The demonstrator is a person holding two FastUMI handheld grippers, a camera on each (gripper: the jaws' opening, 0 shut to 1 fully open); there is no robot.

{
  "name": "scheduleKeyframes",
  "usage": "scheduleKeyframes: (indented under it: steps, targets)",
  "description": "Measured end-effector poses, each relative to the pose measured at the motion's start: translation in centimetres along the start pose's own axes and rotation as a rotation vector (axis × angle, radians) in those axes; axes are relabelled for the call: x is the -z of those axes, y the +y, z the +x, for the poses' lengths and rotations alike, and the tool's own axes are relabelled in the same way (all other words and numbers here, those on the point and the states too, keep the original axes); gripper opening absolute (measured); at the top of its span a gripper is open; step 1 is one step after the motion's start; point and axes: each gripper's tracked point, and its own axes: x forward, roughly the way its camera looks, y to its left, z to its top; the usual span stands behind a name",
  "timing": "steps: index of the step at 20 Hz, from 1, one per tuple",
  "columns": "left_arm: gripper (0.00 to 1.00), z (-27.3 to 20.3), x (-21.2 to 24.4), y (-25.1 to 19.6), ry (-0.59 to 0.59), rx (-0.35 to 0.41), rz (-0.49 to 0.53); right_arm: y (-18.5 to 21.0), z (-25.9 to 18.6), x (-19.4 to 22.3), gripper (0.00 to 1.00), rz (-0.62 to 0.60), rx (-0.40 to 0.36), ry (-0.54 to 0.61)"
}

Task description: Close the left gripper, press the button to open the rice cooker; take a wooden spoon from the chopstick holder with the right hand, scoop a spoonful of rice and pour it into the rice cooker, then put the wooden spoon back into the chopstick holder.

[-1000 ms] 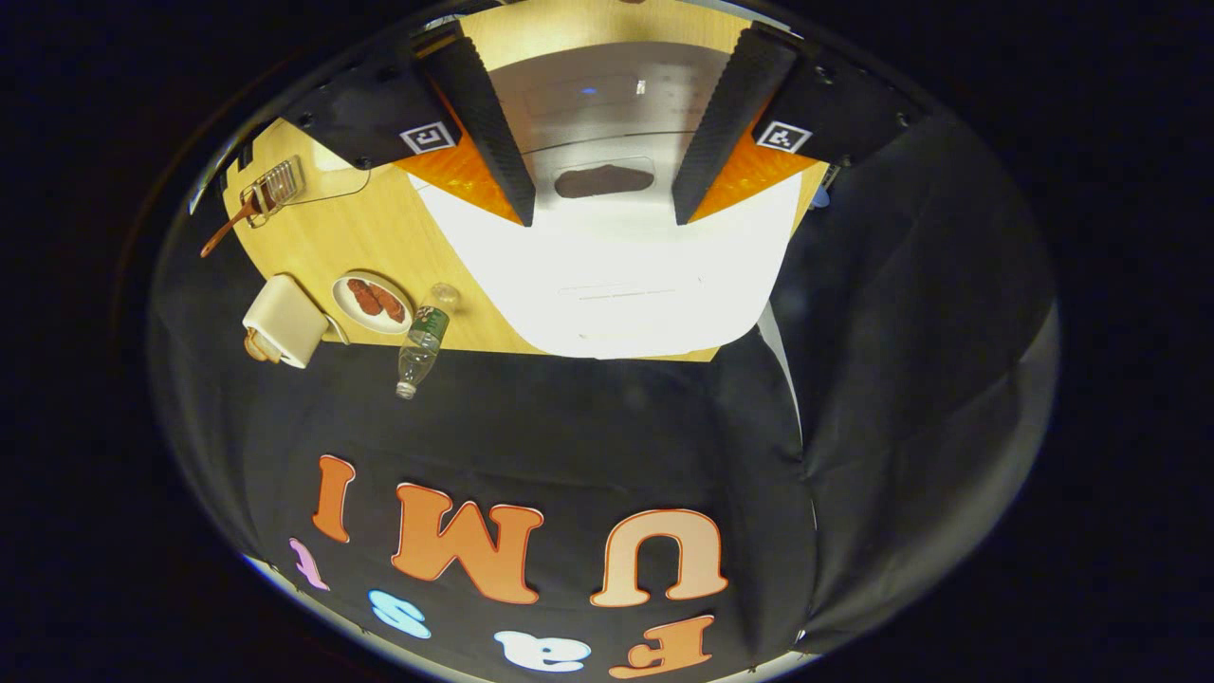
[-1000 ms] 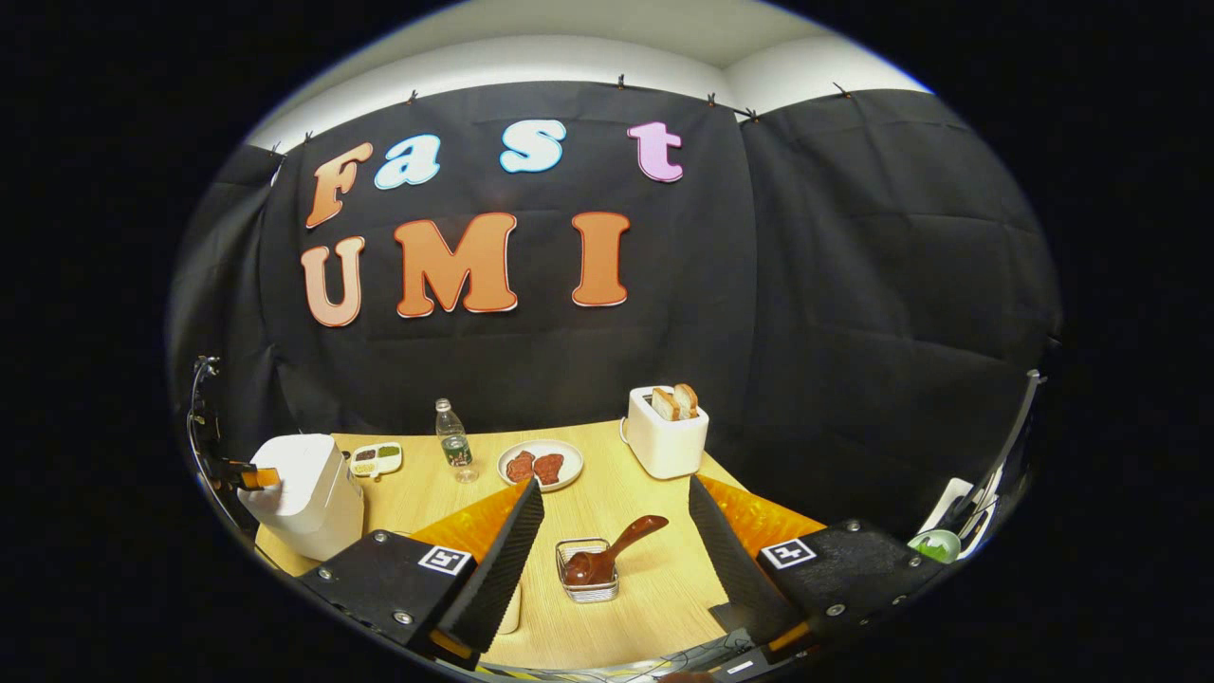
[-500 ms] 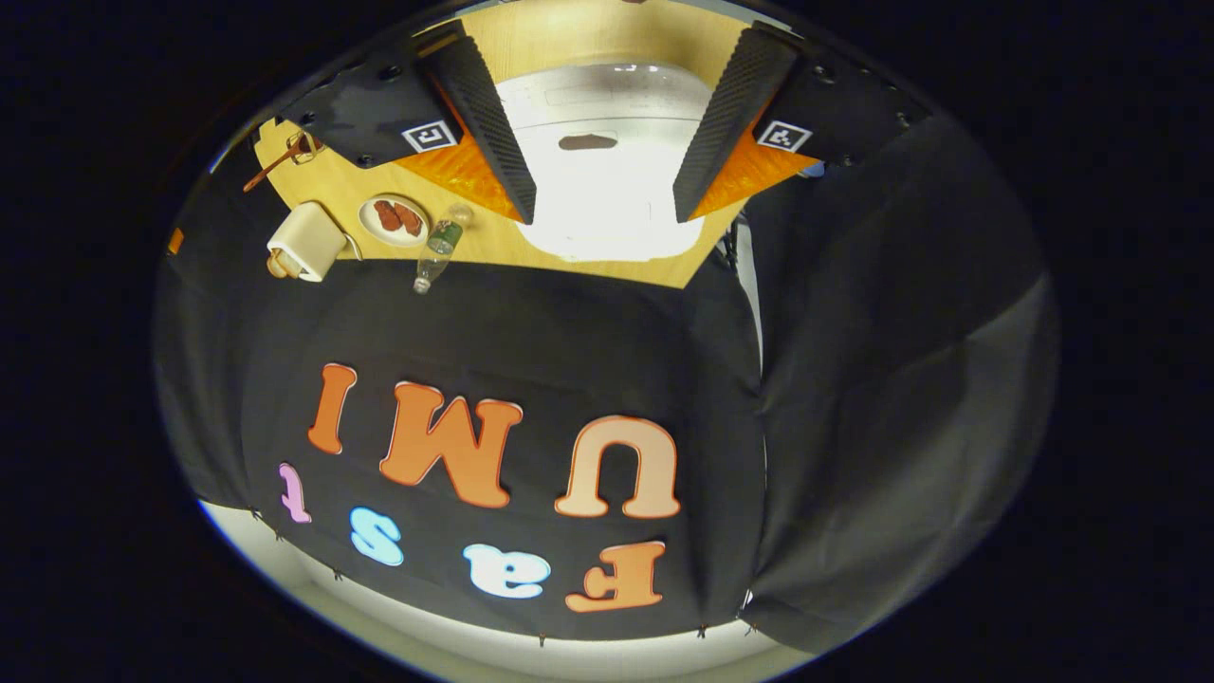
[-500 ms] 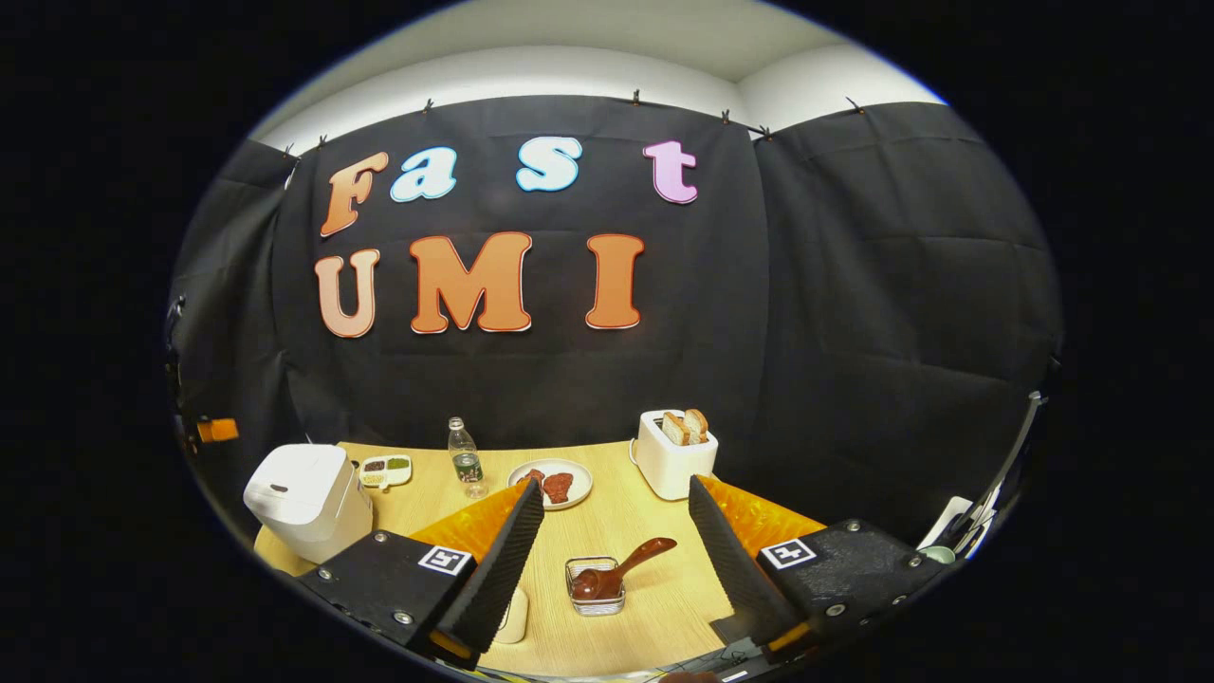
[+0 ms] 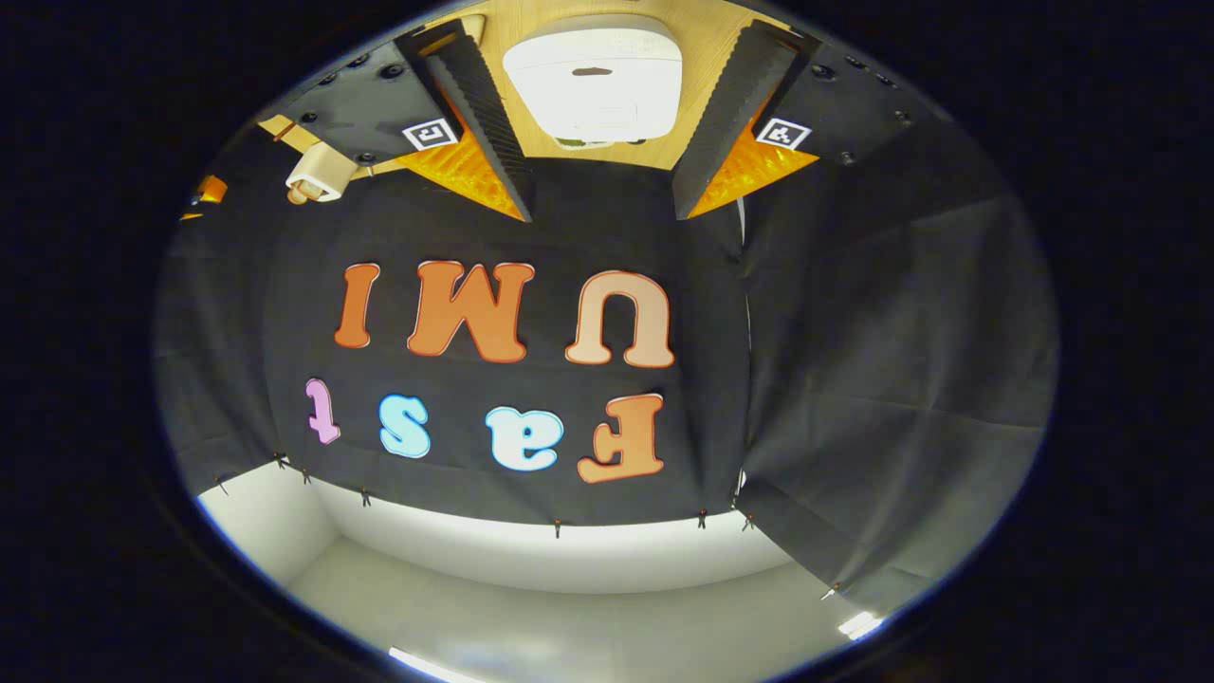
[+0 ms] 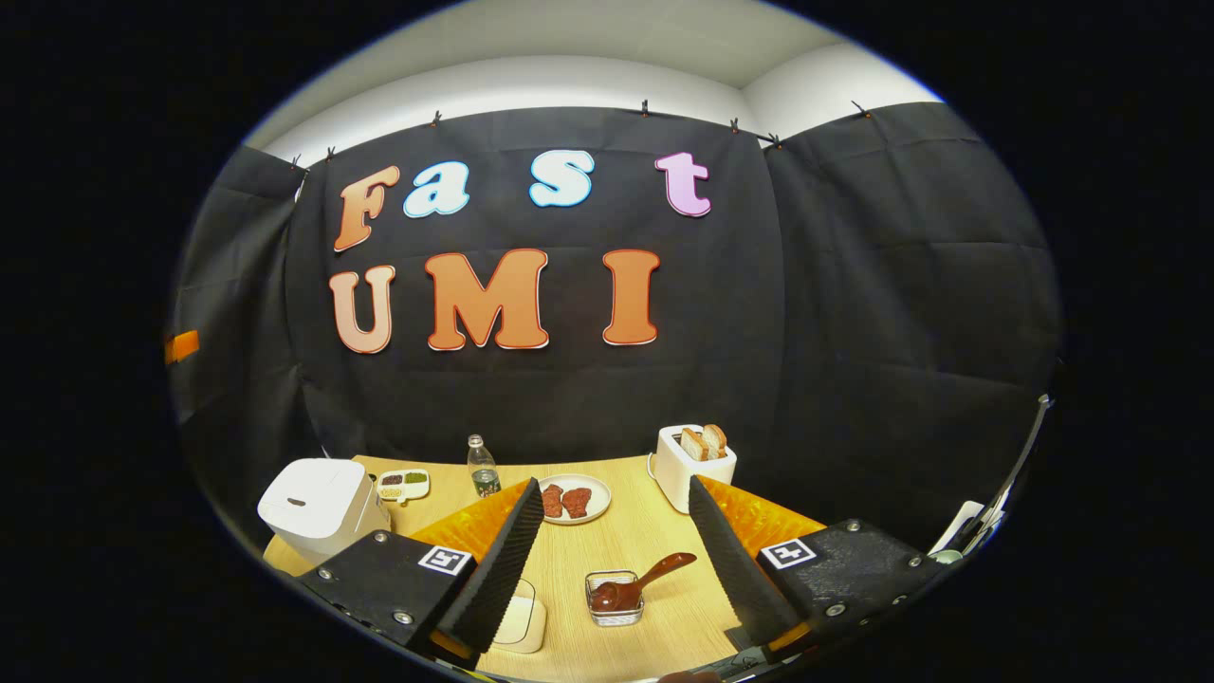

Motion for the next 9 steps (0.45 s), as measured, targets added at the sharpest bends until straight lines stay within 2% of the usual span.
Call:
scheduleKeyframes:
  steps: [3,9]
  targets:
    - [0.99,-0.9,-1.6,0.3,-0.04,-0.012,0.012,0.4,-0.2,-1.2,0.95,0.0,-0.019,-0.026]
    - [0.98,-1.4,-1.3,-0.3,-0.04,-0.017,0.02,0.3,-0.1,-0.9,0.95,-0.002,-0.033,-0.024]
